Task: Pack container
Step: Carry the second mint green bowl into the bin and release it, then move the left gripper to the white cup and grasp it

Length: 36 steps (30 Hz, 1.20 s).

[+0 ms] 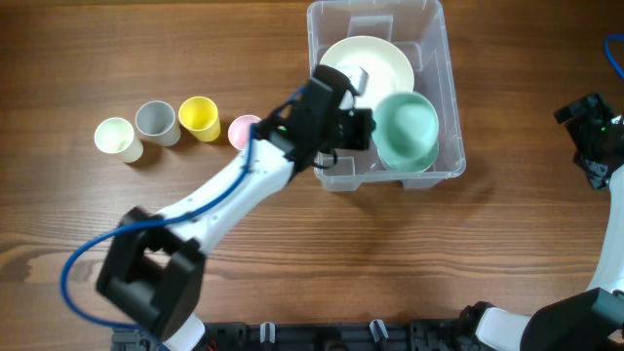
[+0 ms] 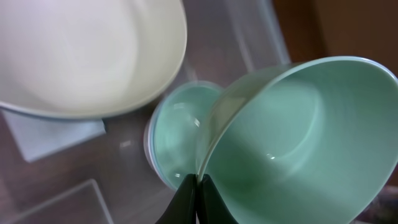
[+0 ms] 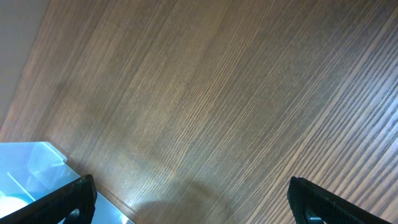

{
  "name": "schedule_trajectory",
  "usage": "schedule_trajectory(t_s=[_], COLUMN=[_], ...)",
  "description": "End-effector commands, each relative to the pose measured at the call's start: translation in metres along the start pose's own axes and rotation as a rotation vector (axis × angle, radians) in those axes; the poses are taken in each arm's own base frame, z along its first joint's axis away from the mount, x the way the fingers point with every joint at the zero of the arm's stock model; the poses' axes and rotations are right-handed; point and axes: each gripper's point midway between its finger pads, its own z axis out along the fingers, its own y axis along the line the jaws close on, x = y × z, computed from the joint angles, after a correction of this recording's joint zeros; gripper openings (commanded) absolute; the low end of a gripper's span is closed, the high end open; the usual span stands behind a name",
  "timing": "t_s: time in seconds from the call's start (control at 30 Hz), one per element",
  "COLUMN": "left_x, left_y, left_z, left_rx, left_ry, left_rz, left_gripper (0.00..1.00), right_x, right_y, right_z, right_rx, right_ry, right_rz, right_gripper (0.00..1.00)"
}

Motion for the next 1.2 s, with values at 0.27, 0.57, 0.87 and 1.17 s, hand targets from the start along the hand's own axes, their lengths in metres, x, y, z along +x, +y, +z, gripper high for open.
schedule_trajectory(t_s=[0.27, 0.57, 0.87, 1.17], left_x=[-0.03, -0.074, -0.007, 0.042], left_y=[-0.019, 0.104, 0.286, 0.392], left_z=[-0.019, -0.172, -0.302, -0.348], left_rx=[0.028, -0.403, -0.809, -0.874], left_ry=[-0.007, -0.154, -0.124, -0.158], left_rz=[-0.008, -0.276, -0.815, -1.091], left_gripper=[0.8, 0.84, 0.89, 0.85], right_x=[-0.002, -0.002, -0.002, -0.002], right_y=[0.001, 0.001, 0.001, 0.001], right_z=[0.001, 0.001, 0.001, 0.001], right_rx=[-0.004, -0.004, -0.004, -0.004], right_ry=[0.0, 0.0, 0.0, 0.0], right_rz=[0.013, 0.013, 0.013, 0.013], right_gripper=[1.0, 1.0, 1.0, 1.0])
